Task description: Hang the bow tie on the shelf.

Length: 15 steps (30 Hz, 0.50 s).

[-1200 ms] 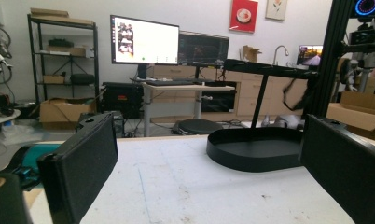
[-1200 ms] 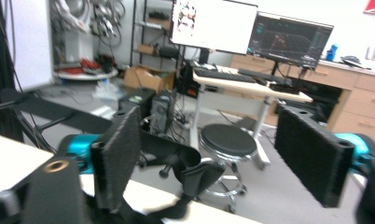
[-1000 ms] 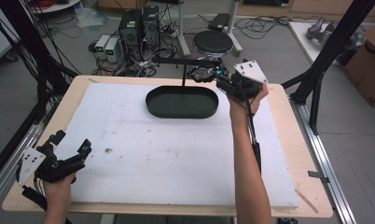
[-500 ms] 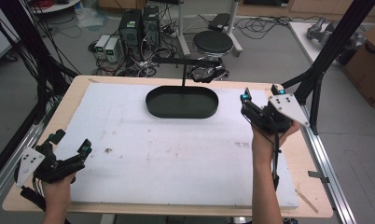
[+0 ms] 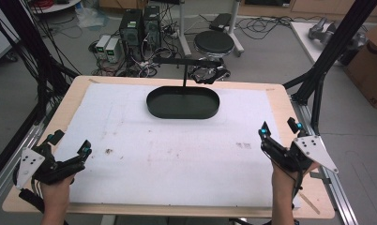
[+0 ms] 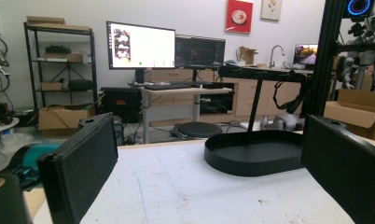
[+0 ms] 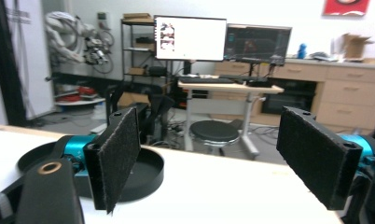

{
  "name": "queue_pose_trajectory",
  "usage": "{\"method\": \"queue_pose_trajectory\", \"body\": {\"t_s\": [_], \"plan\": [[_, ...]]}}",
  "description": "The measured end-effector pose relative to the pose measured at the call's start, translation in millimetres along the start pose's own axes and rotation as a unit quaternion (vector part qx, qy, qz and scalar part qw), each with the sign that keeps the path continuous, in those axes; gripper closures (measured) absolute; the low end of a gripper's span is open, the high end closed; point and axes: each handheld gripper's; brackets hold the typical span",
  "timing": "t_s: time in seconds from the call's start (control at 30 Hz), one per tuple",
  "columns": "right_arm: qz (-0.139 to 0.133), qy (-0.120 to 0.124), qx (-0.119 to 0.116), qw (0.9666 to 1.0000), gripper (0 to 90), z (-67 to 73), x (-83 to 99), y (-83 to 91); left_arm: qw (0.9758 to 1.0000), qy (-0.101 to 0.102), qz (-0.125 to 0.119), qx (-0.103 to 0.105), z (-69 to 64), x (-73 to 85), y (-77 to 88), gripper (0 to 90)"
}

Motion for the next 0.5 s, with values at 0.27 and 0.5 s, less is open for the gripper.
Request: {"method": "queue_pose_trajectory", "body": {"t_s": [0.27,0.5], "plan": [[0.000,0.003,-0.023,0.9997,17.8,-17.1,33.1,16.7,1.0000,-0.006,0.000,-0.006,-0.4,0.0,2.3,5.0],[0.018,0.004,-0.034,0.9992,17.2,-19.6,57.8,19.9,0.9998,-0.018,0.010,-0.001,-4.1,2.3,0.6,5.1]]}}
Point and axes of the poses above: each handheld gripper's, and its own axes: y roughly backward along the jaws, x roughly out of its underside, z roughly to its left, and after that the axes turned 11 degrees about x, right-handed
